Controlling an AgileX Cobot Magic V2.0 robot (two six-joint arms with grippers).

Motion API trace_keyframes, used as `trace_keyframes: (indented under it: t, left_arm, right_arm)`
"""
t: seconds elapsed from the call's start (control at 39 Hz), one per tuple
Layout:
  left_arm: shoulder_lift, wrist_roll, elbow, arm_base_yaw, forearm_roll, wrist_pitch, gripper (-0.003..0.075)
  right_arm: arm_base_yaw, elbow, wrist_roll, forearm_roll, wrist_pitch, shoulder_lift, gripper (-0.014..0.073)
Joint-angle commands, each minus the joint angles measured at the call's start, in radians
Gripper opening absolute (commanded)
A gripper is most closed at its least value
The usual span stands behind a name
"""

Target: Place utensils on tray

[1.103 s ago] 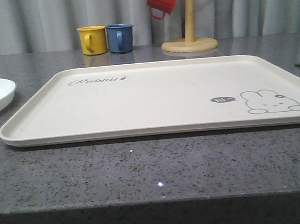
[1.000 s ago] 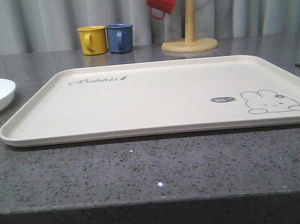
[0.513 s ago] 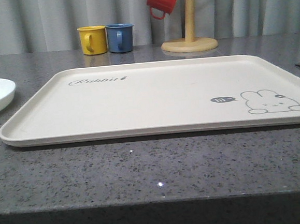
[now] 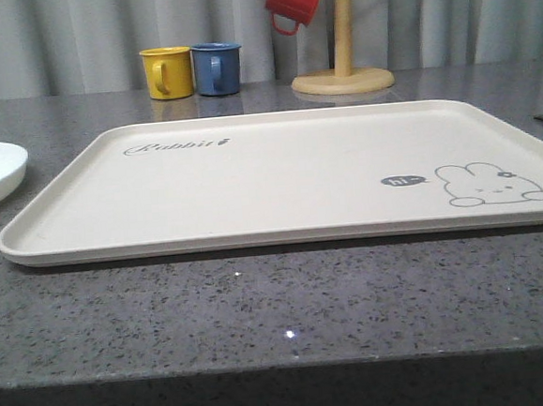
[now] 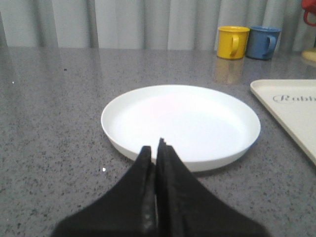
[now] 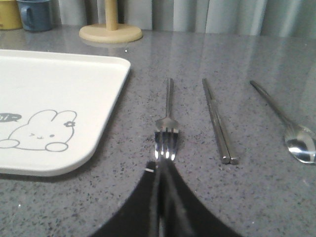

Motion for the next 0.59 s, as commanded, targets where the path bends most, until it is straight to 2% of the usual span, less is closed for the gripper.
trace_keyframes:
  t: [0.0,0.13,0.21,0.31,0.38,0.56]
  left_arm:
    - [-0.02,-0.01,0.004,0.0,-0.008,-0.179,-0.0018]
    - [-0.02,-0.01,-0.006,0.0,-0.008,-0.435,-0.0018]
    - [-0.018,-0.01,-0.056,0.0,-0.008,-0.459,-0.0018]
    - [0.023,-0.01,-0.173,0.0,0.057,-0.332,-0.0018]
    - [0.089,-0.01,-0.291,0.0,0.12,-0.188,-0.0018]
    - [0.306,-0.01,-0.5,0.0,0.126,0.056,-0.0018]
  right_arm:
    - [0.001,-0.022,-0.005,0.003,-0.134,-0.017,-0.0113]
    - [0.001,-0.105,-0.005,0.003,-0.144,-0.017,-0.0113]
    - [0.001,-0.176,-0.005,0.003,-0.114,-0.016,-0.0112]
    - [0.0,-0.301,-0.005,0.003,-0.031,0.021,-0.0112]
    - [0.0,-0.395,-0.005,0.003,0.035,0.089,-0.0112]
    - [0.0,-0.551,-0.005,0.003,0.109,0.293,-0.0112]
